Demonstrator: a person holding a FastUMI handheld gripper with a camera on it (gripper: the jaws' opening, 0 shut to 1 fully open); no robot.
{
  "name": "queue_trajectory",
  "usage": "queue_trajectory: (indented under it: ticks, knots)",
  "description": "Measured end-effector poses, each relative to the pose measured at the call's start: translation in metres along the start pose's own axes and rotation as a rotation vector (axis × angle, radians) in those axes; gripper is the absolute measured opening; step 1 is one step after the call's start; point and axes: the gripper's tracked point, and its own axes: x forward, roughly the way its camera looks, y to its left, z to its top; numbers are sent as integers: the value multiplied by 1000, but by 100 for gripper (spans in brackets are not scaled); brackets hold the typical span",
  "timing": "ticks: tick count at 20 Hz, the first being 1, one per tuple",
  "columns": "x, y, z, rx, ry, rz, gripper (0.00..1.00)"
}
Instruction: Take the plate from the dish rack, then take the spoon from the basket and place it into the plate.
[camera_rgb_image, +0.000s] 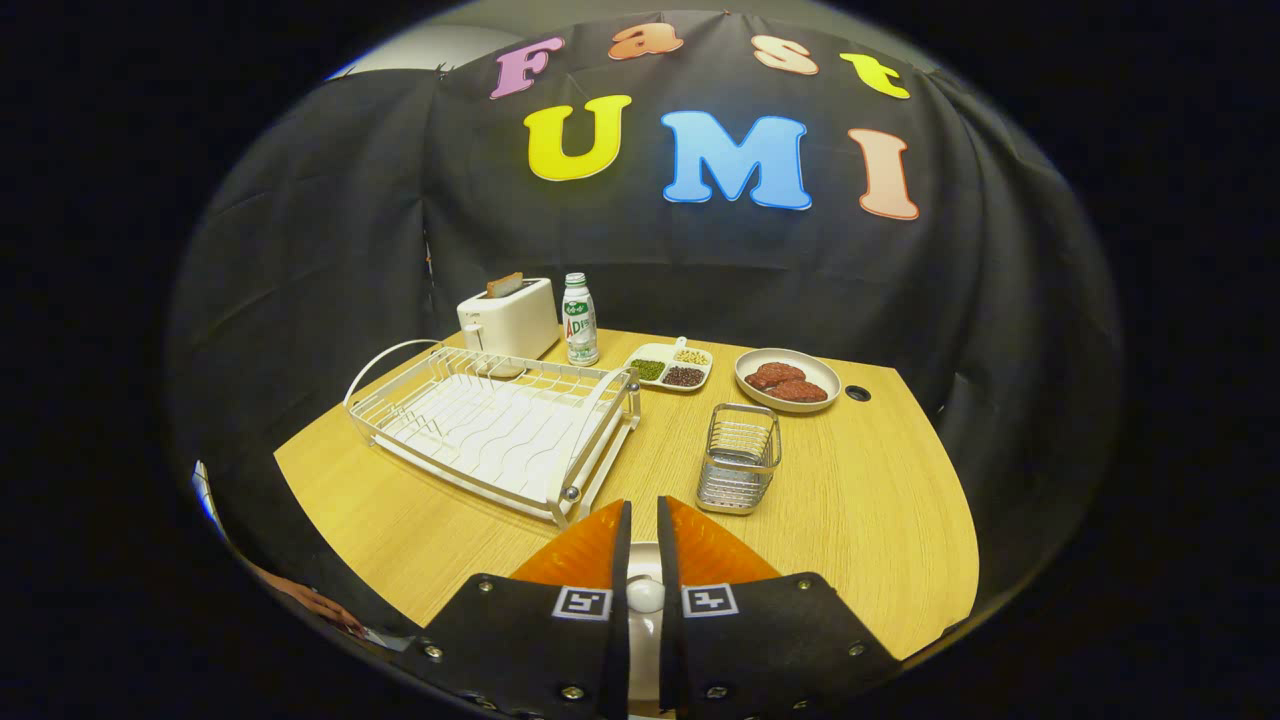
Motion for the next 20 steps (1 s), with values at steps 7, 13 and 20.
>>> queue_trajectory:
  ticks: [7, 13, 20]
  knots:
    - [18, 17, -4, -37, 31, 41, 13]
    - [22, 7, -2, -48, 34, 28, 24]
    - [8, -42, 12, -3, -18, -80, 38]
